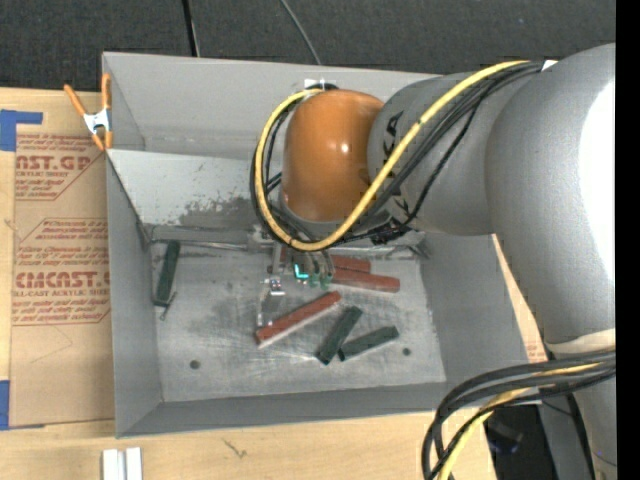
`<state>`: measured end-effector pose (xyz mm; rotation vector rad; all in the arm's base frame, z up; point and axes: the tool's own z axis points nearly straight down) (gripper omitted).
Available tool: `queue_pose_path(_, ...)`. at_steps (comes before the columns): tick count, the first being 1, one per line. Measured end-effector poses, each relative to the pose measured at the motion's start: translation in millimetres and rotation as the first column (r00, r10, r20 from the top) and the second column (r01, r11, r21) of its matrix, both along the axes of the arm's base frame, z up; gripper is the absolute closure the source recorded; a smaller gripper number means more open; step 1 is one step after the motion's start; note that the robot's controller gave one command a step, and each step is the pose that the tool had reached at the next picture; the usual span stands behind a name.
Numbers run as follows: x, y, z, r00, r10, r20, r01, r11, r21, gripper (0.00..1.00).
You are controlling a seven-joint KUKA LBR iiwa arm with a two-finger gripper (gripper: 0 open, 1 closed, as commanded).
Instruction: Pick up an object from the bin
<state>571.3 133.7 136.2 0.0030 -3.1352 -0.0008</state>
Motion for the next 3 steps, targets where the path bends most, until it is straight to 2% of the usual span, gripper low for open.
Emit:
queue_pose_path(1, 2.1, -0.5, 4.5, 1.000, -0.001, 0.007, 0.001, 1.000, 0.001, 0.00)
queue_pose_path(2, -40.5, -38.4, -63.8, 0.989, 0.149, -0.001, -0.149, 0.989, 0.002, 1.00)
queue_pose_path(3, -40.3, -38.4, -63.7, 0.989, 0.149, 0.000, -0.149, 0.989, 0.002, 1.00)
